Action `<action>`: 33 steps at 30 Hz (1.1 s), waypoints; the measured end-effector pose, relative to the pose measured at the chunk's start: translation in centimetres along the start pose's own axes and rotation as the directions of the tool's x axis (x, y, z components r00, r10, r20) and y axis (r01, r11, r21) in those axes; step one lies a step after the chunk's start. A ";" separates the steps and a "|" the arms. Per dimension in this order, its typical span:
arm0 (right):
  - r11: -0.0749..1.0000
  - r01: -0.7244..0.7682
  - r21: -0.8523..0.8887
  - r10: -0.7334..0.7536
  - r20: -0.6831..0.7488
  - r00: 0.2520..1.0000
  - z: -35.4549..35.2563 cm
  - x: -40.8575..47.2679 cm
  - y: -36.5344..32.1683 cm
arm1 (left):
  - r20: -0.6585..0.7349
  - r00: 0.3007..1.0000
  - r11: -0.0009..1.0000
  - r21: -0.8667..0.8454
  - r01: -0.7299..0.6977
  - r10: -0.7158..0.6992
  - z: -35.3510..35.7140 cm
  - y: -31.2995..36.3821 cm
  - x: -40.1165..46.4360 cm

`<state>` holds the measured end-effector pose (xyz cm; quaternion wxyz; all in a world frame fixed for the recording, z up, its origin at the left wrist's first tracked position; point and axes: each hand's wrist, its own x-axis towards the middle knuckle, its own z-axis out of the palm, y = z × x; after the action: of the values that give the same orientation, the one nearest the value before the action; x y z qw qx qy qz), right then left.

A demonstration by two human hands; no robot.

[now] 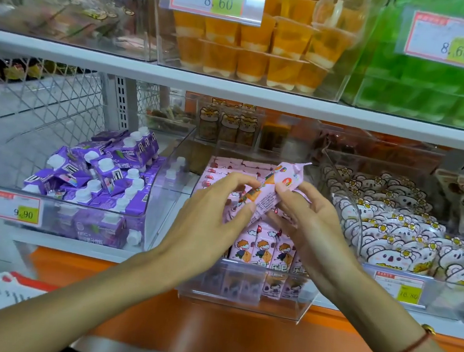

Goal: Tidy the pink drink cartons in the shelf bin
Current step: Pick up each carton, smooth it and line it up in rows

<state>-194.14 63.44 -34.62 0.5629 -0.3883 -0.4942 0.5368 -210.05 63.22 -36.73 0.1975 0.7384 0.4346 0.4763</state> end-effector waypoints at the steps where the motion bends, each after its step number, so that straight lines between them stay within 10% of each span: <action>1: 1.000 0.009 -0.001 -0.009 -0.019 1.000 0.1 0.0 0.0 | -0.014 0.999 0.998 0.039 -0.039 0.040 0.0 0.1 0.0; 17: 0.996 0.058 -0.071 -0.052 0.080 0.995 -0.5 -0.3 -0.8 | -0.025 1.000 0.995 -0.097 0.010 -0.012 -0.4 0.7 0.1; 33: 0.859 0.431 -0.277 -0.404 0.152 0.902 0.1 -1.2 -0.8 | -0.171 0.979 0.989 -0.071 -0.130 0.116 -0.8 0.3 0.4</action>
<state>-193.97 62.13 -34.04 0.5766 -0.3296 -0.6678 0.3360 -210.58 63.27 -35.95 0.1610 0.7128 0.3832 0.5649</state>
